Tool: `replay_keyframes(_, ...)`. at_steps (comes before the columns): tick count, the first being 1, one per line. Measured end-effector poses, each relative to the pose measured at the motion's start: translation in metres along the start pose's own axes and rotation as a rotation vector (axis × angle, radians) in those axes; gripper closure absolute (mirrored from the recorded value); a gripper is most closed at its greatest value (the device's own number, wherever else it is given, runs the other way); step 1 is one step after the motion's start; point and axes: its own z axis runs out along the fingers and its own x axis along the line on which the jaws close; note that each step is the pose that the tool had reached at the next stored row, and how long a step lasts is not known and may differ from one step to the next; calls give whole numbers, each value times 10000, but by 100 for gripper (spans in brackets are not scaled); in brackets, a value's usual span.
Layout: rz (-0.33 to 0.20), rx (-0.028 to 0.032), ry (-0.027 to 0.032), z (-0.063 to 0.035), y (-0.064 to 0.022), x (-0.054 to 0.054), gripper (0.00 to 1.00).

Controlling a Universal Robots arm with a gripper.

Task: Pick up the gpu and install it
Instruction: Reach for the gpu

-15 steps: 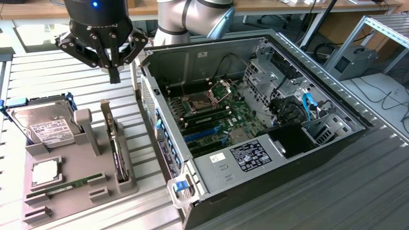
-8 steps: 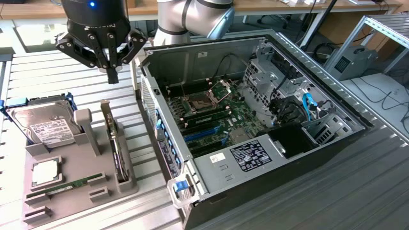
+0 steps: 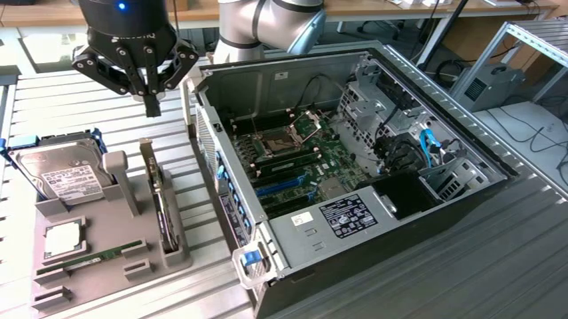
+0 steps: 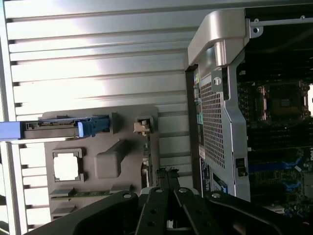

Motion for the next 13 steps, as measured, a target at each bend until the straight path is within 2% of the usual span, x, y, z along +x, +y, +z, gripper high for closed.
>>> replay_keyframes(13, 0, 0, 0, -2, -6, 74, 89)
